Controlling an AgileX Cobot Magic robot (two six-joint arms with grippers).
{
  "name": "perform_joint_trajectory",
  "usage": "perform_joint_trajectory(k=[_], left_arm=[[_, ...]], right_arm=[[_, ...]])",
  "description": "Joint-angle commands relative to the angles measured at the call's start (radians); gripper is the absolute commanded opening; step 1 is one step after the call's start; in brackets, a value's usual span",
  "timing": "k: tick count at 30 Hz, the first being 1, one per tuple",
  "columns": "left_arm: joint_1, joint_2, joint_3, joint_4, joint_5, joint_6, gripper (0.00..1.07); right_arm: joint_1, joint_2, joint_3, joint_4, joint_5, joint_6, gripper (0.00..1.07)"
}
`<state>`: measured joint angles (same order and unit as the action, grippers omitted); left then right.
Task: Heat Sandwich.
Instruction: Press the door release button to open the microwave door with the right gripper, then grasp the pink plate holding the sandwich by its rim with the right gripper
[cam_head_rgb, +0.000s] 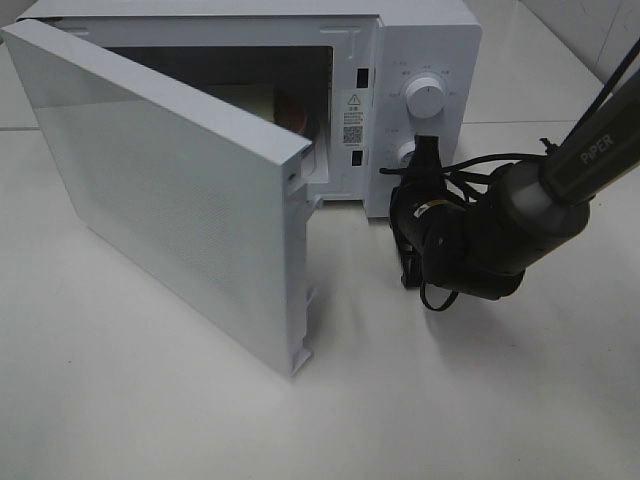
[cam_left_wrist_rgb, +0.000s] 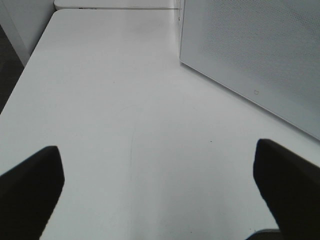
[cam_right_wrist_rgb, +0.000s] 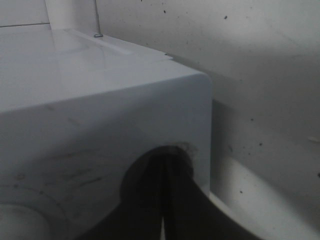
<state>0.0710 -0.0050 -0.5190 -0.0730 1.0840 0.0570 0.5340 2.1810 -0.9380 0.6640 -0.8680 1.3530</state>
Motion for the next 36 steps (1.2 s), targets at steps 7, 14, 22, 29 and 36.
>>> perform_joint_trajectory(k=[7, 14, 22, 29, 36], left_arm=[[0.004, -0.005, 0.001, 0.000, -0.013, -0.002, 0.98], [0.004, -0.005, 0.001, 0.000, -0.013, -0.002, 0.98], [0.004, -0.005, 0.001, 0.000, -0.013, -0.002, 0.98], [0.004, -0.005, 0.001, 0.000, -0.013, -0.002, 0.98], [0.004, -0.005, 0.001, 0.000, -0.013, -0.002, 0.98]], right_arm=[[-0.034, -0.018, -0.113, -0.142, -0.281, -0.015, 0.00], [-0.033, -0.019, -0.110, -0.142, -0.207, -0.013, 0.00], [-0.032, -0.084, -0.021, -0.153, -0.069, -0.008, 0.00], [-0.032, -0.136, 0.073, -0.158, -0.008, -0.001, 0.00], [-0.032, -0.169, 0.162, -0.242, 0.065, 0.083, 0.00]])
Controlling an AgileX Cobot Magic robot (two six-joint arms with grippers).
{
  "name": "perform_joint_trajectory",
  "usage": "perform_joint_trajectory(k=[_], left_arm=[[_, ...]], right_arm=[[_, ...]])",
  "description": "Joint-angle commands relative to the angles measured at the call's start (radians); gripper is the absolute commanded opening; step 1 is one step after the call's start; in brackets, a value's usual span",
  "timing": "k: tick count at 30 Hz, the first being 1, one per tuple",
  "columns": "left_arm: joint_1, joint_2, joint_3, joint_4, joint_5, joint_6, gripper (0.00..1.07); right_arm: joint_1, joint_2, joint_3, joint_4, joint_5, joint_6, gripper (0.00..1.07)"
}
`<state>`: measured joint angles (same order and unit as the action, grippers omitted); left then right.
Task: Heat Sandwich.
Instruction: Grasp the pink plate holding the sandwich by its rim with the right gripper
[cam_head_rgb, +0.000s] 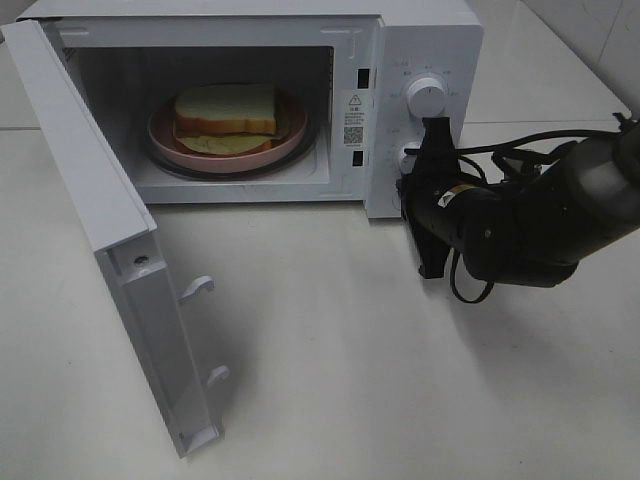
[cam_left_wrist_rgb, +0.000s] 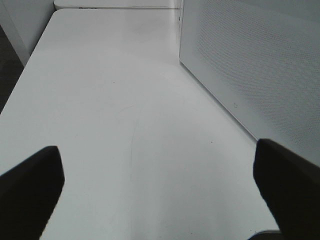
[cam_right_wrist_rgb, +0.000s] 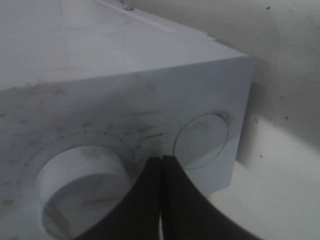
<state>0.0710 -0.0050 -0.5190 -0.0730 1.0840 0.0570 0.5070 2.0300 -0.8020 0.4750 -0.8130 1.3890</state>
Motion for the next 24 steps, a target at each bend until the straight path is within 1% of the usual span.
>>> perform_joint_trajectory(k=[1, 4, 5, 7, 9, 11, 14, 16, 19, 20, 24], left_arm=[[0.004, -0.005, 0.001, 0.000, -0.013, -0.002, 0.98], [0.004, -0.005, 0.001, 0.000, -0.013, -0.002, 0.98], [0.004, -0.005, 0.001, 0.000, -0.013, -0.002, 0.98], [0.004, -0.005, 0.001, 0.000, -0.013, -0.002, 0.98], [0.004, -0.005, 0.001, 0.000, -0.013, -0.002, 0.98], [0.004, -0.005, 0.001, 0.000, -0.013, -0.002, 0.98], [0.004, -0.005, 0.001, 0.000, -0.013, -0.002, 0.98], [0.004, -0.005, 0.001, 0.000, -0.013, -0.002, 0.98], [0.004, -0.005, 0.001, 0.000, -0.013, -0.002, 0.98], [0.004, -0.005, 0.001, 0.000, -0.013, -0.002, 0.98], [0.004, -0.005, 0.001, 0.000, -0.013, -0.002, 0.98]], right_arm=[[-0.005, -0.020, 0.036, -0.070, 0.011, 0.063, 0.00], [-0.005, -0.038, 0.086, -0.140, 0.026, 0.105, 0.00], [-0.005, -0.038, 0.086, -0.140, 0.026, 0.105, 0.00], [-0.005, -0.067, 0.128, -0.146, 0.032, 0.104, 0.00], [-0.005, -0.077, 0.140, -0.146, 0.040, 0.100, 0.00], [-0.005, -0.115, 0.179, -0.146, 0.071, 0.081, 0.00], [-0.005, -0.145, 0.201, -0.146, 0.091, 0.066, 0.00], [-0.005, -0.189, 0.228, -0.146, 0.141, 0.043, 0.00], [-0.005, -0.217, 0.239, -0.146, 0.171, 0.023, 0.01], [-0.005, -0.245, 0.240, -0.146, 0.217, -0.015, 0.01], [-0.005, -0.307, 0.240, -0.142, 0.281, -0.103, 0.02]])
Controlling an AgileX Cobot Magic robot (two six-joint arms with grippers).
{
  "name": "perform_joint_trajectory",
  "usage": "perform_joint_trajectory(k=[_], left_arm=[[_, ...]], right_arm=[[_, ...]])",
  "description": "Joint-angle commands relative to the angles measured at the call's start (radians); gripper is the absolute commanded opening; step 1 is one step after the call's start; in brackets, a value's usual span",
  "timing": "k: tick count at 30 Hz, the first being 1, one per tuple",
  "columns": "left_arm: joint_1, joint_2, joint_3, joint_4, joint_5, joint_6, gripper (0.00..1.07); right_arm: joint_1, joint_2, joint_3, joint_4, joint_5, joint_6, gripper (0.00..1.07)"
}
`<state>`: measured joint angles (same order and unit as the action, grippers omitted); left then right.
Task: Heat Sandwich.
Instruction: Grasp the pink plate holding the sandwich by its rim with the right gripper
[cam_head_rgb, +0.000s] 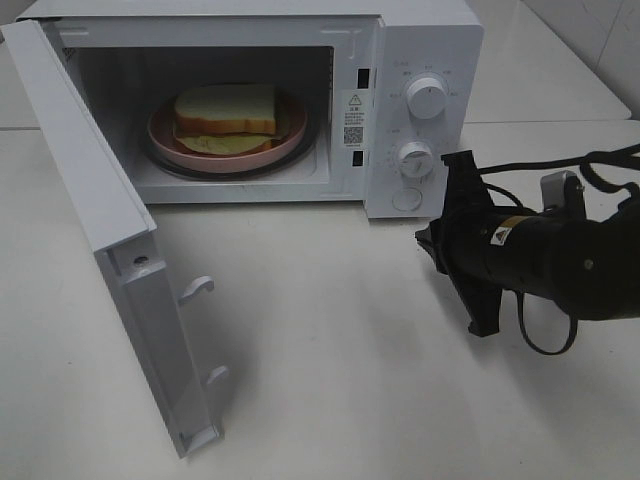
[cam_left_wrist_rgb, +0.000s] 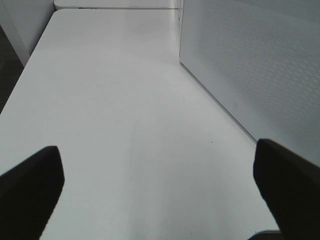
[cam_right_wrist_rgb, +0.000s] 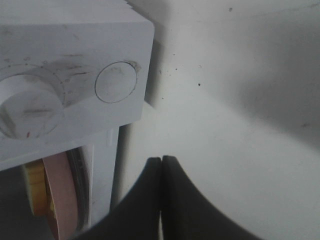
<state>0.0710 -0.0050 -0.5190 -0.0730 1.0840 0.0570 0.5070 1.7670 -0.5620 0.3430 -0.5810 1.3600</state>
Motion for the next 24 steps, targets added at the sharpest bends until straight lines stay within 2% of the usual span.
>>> perform_joint_trajectory(k=[1, 8, 16, 20, 24], left_arm=[[0.004, -0.005, 0.001, 0.000, -0.013, -0.002, 0.98], [0.004, -0.005, 0.001, 0.000, -0.013, -0.002, 0.98], [0.004, -0.005, 0.001, 0.000, -0.013, -0.002, 0.98], [0.004, -0.005, 0.001, 0.000, -0.013, -0.002, 0.98], [0.004, -0.005, 0.001, 0.000, -0.013, -0.002, 0.98]], right_arm=[[-0.005, -0.056, 0.000, -0.010, 0.063, -0.090, 0.02], [-0.005, -0.126, -0.001, -0.010, 0.190, -0.231, 0.03], [-0.005, -0.227, -0.001, -0.010, 0.385, -0.569, 0.03], [-0.005, -0.293, -0.001, -0.010, 0.545, -0.826, 0.04], [-0.005, -0.327, -0.001, -0.010, 0.623, -0.961, 0.05]])
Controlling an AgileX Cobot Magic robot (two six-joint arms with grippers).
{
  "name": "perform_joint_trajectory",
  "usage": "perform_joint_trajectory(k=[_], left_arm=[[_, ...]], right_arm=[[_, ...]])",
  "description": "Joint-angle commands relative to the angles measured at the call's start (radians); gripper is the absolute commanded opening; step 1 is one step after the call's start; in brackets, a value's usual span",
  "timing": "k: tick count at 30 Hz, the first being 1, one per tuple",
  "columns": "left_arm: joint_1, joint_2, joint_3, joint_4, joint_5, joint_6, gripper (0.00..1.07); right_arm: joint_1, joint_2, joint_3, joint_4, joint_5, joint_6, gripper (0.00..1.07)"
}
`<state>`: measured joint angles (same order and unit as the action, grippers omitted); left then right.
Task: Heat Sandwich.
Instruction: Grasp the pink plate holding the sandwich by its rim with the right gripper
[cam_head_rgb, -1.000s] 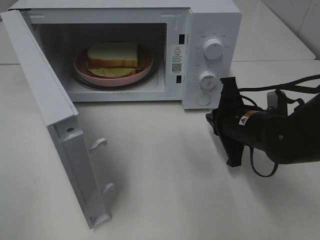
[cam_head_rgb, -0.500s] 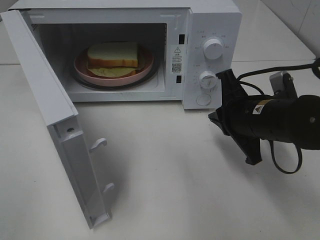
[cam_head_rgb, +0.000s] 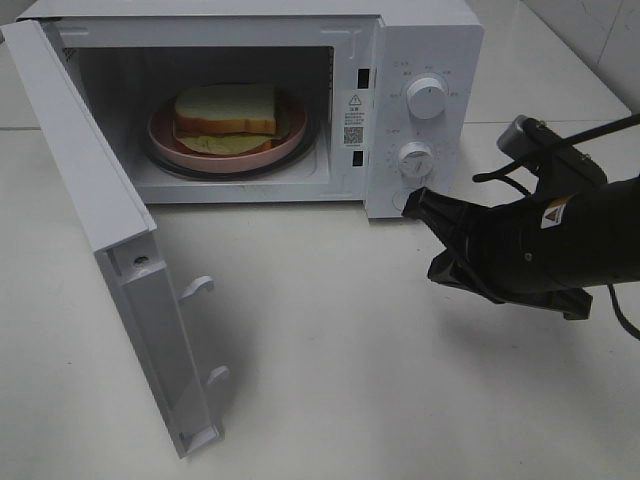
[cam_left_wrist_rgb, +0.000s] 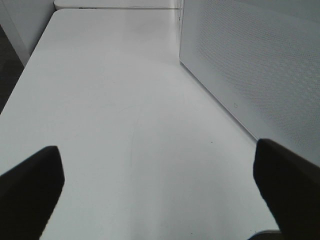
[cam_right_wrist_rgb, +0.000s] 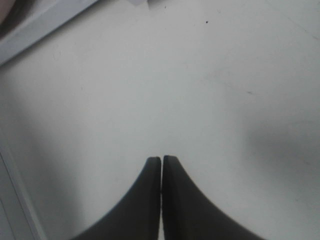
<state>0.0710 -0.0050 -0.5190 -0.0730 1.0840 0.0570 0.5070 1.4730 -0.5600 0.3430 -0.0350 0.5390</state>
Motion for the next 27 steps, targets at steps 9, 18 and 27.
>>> perform_joint_trajectory(k=[9, 18, 27], left_arm=[[0.004, -0.005, 0.001, 0.000, -0.013, -0.002, 0.98], [0.004, -0.005, 0.001, 0.000, -0.013, -0.002, 0.98], [0.004, -0.005, 0.001, 0.000, -0.013, -0.002, 0.98]], right_arm=[[-0.005, -0.117, -0.003, -0.010, 0.254, -0.413, 0.07], [-0.005, -0.136, -0.058, -0.015, 0.419, -0.510, 0.11], [-0.005, -0.136, -0.183, -0.015, 0.653, -0.826, 0.15]])
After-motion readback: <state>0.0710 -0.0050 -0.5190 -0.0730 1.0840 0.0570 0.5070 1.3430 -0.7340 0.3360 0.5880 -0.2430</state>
